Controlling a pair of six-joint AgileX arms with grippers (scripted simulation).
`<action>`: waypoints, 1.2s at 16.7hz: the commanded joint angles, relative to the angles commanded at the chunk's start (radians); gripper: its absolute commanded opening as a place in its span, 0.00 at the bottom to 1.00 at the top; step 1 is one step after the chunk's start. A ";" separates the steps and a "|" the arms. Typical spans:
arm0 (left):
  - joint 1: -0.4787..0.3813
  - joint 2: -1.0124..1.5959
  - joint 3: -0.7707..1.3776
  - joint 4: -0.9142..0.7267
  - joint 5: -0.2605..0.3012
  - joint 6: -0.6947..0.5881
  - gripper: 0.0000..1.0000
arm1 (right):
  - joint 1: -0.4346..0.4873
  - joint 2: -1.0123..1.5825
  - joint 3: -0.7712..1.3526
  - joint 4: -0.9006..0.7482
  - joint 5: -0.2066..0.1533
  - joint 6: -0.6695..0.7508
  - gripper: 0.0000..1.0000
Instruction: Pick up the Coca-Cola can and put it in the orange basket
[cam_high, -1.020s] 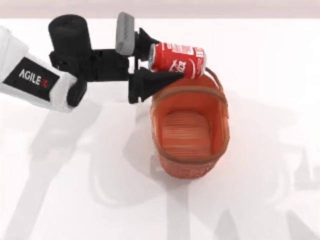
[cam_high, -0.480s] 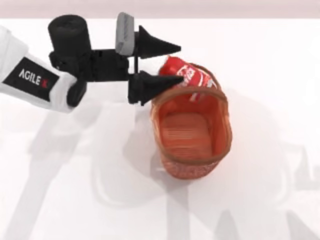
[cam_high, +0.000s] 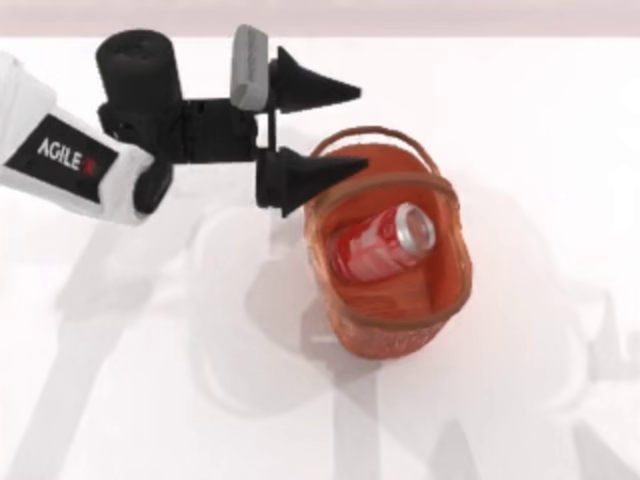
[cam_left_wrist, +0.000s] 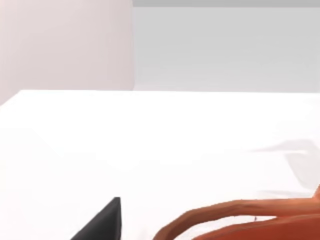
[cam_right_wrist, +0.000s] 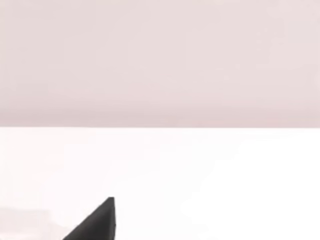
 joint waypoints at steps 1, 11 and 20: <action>0.000 0.000 0.000 0.000 0.000 0.000 1.00 | 0.000 0.000 0.000 0.000 0.000 0.000 1.00; 0.060 -0.354 -0.257 -0.231 -0.231 -0.080 1.00 | 0.121 0.479 0.439 -0.363 0.004 -0.193 1.00; 0.171 -1.127 -0.638 -0.543 -0.651 -0.110 1.00 | 0.331 1.271 1.323 -0.936 0.019 -0.549 1.00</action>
